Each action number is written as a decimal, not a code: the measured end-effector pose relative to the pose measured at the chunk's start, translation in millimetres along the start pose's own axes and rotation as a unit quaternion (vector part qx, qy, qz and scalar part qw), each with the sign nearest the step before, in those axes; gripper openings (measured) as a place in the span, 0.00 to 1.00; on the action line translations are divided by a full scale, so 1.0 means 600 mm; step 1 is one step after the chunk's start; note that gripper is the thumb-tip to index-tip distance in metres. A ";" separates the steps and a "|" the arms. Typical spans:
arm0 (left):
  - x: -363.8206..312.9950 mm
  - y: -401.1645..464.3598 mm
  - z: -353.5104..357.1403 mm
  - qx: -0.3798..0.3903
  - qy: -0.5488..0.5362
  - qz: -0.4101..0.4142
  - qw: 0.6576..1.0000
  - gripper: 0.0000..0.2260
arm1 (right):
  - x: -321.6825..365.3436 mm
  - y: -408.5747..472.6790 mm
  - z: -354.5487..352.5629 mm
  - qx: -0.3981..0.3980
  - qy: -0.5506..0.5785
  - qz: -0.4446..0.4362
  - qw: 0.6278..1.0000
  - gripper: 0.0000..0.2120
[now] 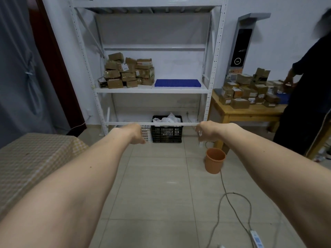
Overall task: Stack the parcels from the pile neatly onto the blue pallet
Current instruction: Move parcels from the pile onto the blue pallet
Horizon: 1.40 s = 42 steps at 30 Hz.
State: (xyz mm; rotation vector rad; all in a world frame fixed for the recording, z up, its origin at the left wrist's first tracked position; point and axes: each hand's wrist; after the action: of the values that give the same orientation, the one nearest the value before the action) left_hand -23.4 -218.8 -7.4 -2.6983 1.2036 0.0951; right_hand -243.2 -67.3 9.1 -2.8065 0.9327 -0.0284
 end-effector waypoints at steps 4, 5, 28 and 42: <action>0.034 0.043 0.008 0.005 -0.004 0.013 1.000 0.23 | 0.032 0.043 -0.002 0.007 -0.021 0.008 1.000 0.20; 0.041 0.052 0.010 0.007 -0.003 0.016 1.000 0.23 | 0.039 0.055 -0.003 0.005 -0.023 0.010 1.000 0.20; 0.187 0.352 -0.050 0.036 0.015 -0.026 0.999 0.22 | 0.069 0.432 -0.035 0.015 0.033 0.029 0.999 0.29; 0.206 0.613 -0.071 0.014 -0.004 -0.020 1.000 0.22 | 0.062 0.692 -0.035 -0.023 0.025 0.044 0.998 0.36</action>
State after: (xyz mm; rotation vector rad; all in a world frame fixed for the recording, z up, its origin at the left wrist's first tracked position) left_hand -214.8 -558.2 -34.6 -2.6938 1.1408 0.0827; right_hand -460.6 -419.4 -46.6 -2.8150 1.0823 -0.0652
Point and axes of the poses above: each hand's wrist, its own y-axis towards the middle knuckle, its own z-axis out of the palm, x = y × z, and after that the axes turned 15 degrees about z, right-handed
